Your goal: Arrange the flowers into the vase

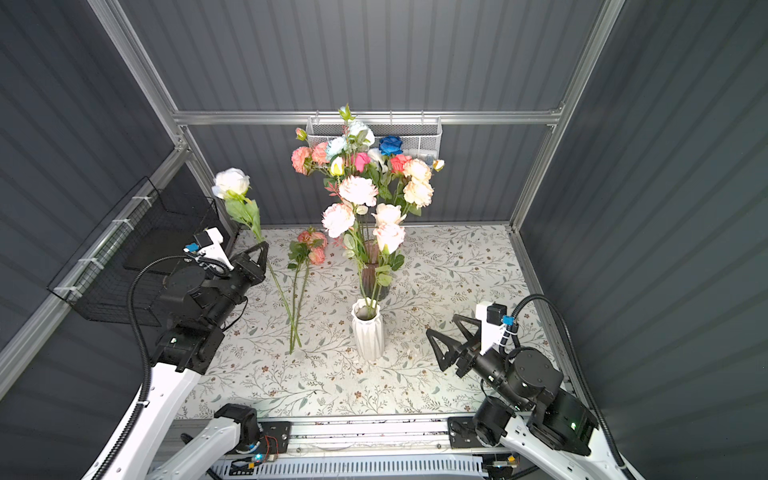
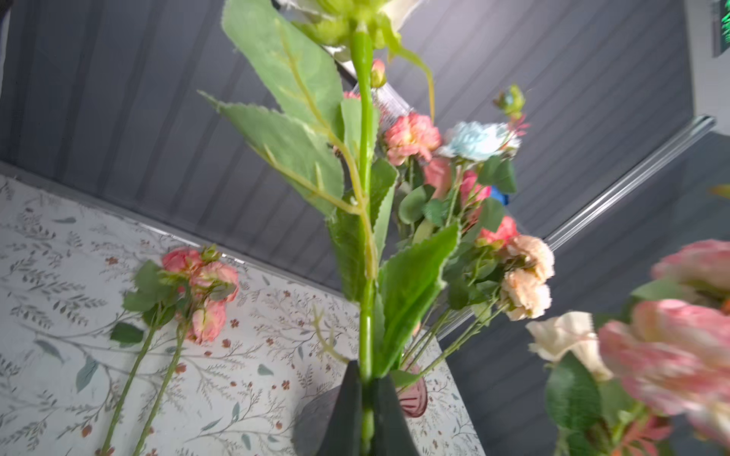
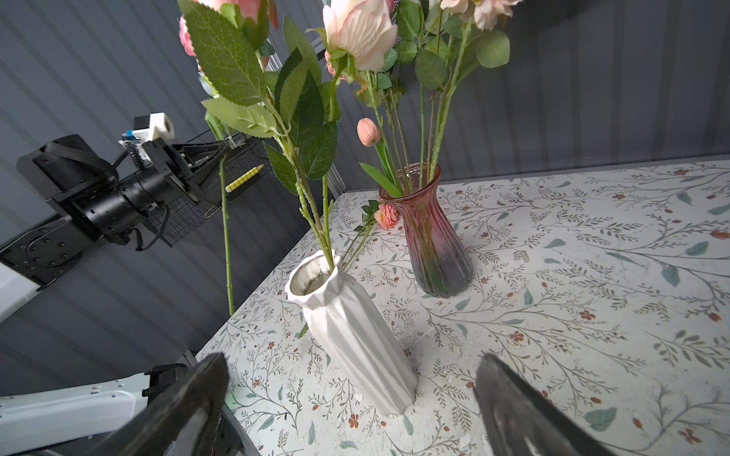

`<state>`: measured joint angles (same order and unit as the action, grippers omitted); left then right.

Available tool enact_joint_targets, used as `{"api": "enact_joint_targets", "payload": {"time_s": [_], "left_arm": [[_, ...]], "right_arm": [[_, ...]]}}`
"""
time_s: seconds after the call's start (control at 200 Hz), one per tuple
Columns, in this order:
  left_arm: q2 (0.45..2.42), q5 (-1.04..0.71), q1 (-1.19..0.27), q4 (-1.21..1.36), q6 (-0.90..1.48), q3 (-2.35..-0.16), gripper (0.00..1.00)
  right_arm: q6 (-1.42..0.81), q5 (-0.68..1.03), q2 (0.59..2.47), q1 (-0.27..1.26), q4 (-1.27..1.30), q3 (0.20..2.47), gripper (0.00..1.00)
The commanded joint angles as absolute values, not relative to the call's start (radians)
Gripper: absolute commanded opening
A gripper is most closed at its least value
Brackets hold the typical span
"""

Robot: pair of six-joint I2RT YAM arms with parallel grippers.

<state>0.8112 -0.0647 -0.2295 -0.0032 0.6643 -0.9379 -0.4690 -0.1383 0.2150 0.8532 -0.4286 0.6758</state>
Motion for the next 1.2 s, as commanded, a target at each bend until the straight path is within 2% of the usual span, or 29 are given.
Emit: {"api": "enact_joint_targets", "payload": {"time_s": [0.0, 0.42, 0.71, 1.196], "left_arm": [[0.791, -0.121, -0.230, 0.088, 0.655, -0.983, 0.00], [0.889, -0.219, -0.274, 0.670, 0.838, -0.984, 0.00], [1.012, -0.091, -0.611, 0.700, 0.538, -1.038, 0.00], [1.183, -0.003, -0.755, 0.864, 0.412, -1.002, 0.00]], "right_arm": [[-0.474, -0.138, 0.226, 0.851, -0.397, 0.714, 0.99], [-0.457, -0.141, 0.292, 0.851, -0.349, 0.745, 0.99], [-0.442, -0.141, 0.331, 0.850, -0.331, 0.763, 0.99], [-0.425, -0.151, 0.324, 0.851, -0.342, 0.781, 0.99]]}}
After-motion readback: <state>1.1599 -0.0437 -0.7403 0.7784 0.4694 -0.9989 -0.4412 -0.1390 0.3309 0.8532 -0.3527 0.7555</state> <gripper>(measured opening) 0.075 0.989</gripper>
